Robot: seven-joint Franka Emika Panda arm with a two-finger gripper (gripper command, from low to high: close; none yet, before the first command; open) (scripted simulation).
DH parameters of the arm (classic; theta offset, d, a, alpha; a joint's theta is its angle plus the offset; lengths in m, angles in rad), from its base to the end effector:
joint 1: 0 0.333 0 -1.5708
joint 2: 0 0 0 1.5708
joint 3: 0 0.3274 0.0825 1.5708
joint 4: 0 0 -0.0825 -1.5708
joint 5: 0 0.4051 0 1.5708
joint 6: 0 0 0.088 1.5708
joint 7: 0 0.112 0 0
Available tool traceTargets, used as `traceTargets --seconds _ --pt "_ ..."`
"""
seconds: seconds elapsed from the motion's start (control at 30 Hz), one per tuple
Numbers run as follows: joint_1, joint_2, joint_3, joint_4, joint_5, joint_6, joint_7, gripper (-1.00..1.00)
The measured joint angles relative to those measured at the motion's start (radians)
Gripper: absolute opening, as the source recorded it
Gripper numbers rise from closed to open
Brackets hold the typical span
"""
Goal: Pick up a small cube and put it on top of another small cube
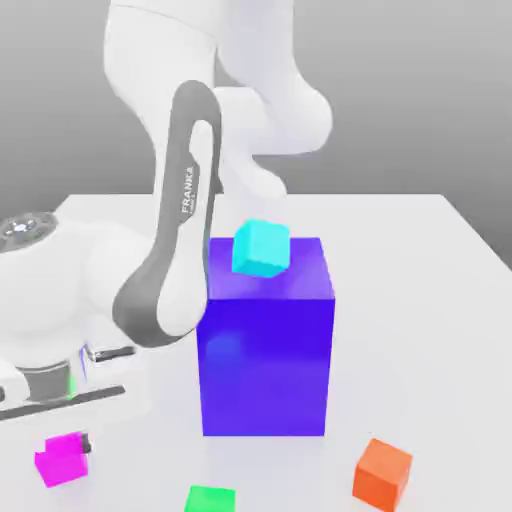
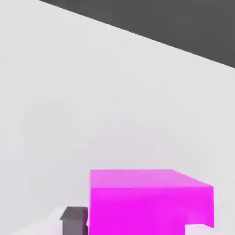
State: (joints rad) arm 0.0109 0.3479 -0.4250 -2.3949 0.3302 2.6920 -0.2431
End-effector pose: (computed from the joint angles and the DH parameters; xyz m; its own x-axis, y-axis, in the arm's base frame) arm 0.4572 -0.2242 0.1720 0.9014 -0.4330 -0.0007 -0.4330 -0.9014 -0.0003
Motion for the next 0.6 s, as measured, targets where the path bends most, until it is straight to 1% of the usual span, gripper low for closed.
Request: traceTargets --seconds 0.1,0.27,0.4,0.43,0.6 --pt "0.074 -0.045 0.024 0.023 -0.073 -0.057 0.001 -1.00" --pt "0.188 -0.088 0.106 0.077 -0.177 -0.135 -0.023 -1.00" --pt "0.174 0.024 0.161 0.094 -0.127 -0.041 -0.073 -1.00" --pt "0.172 0.043 0.166 0.096 -0.113 -0.024 -0.083 1.00" --pt "0.172 0.043 0.166 0.096 -0.113 -0.024 -0.083 1.00"
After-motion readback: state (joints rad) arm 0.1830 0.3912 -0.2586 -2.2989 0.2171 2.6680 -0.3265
